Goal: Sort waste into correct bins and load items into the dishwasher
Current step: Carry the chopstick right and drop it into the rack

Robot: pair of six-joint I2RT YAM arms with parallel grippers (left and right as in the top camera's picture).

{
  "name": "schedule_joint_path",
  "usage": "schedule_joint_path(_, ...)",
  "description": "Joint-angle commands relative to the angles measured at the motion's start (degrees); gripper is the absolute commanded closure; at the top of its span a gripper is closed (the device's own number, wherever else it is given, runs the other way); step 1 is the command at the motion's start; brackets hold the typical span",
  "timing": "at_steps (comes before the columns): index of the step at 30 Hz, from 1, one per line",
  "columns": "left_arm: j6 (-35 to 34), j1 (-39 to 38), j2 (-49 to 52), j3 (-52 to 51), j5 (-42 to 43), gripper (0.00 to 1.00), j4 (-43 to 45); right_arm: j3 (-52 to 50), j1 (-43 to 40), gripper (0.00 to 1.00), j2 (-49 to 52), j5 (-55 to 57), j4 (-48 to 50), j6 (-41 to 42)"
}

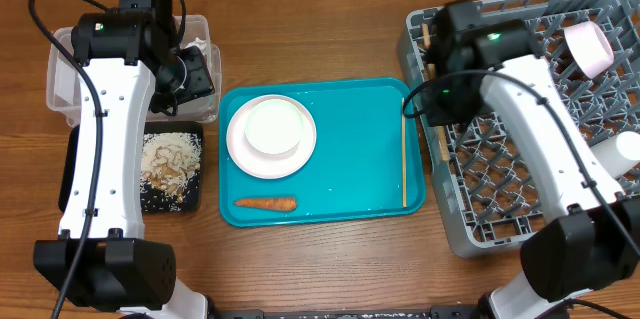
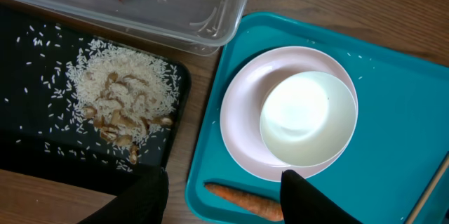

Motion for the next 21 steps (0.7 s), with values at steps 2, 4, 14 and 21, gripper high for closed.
schedule_joint_path(2,-0.2,0.2,-0.1,0.4,0.9,0.46,-0.1,-1.9,-3.8,0.96,0.2,2.3,-0.2,-3.8)
schedule_joint_path(4,-0.2,0.2,-0.1,0.4,0.9,0.46,-0.1,-2.9,-5.3,0.96,0.2,2.3,-0.1,-3.8)
schedule_joint_path(14,-0.2,0.2,-0.1,0.4,0.9,0.46,-0.1,-9.8,-6.3,0.96,0.2,1.4,2.4,-9.2)
schedule_joint_path(21,-0.2,0.2,-0.1,0.4,0.9,0.46,0.0,-12.6,-6.3,0.96,0.2,-1.1,2.8,-15.6)
